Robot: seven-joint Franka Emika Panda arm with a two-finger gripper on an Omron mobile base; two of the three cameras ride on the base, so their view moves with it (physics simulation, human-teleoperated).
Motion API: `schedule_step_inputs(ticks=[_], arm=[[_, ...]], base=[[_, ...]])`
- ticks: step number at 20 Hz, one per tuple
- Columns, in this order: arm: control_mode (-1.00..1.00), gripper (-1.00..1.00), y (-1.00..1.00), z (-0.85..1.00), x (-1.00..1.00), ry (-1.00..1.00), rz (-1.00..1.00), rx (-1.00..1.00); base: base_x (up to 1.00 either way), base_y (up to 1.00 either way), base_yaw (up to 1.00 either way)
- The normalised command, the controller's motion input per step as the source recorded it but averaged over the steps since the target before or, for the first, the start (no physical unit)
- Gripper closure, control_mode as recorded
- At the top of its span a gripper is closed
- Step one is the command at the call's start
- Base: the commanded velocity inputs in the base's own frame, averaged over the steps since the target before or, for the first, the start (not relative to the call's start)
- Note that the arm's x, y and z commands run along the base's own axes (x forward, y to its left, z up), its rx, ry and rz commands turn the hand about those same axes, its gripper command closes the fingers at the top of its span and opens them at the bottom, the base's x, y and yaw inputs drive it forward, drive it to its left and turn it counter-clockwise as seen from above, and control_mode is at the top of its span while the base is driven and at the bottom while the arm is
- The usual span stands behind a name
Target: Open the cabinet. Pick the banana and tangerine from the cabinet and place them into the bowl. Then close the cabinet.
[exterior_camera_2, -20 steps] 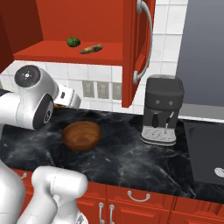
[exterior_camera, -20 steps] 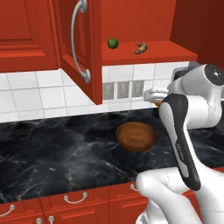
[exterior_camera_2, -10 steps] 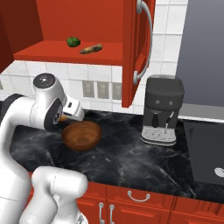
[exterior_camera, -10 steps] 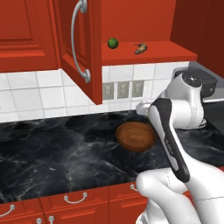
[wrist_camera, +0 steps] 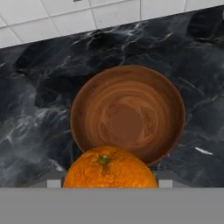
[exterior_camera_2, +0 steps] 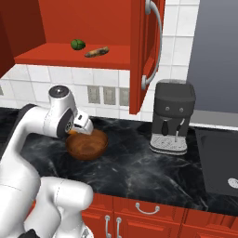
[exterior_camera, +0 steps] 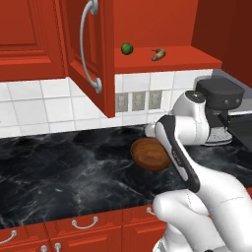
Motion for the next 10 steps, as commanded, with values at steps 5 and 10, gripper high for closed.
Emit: schedule_step_inputs(ticks=[5,10], arm=[[-1.0,1.0,0.0,-0.51,0.48,0.04,0.0,-0.08],[-1.0,1.0,0.0,-0.49,0.5,0.02,0.0,-0.1]], base=[[0.0,0.0,0.0],[0.0,0.0,0.0]])
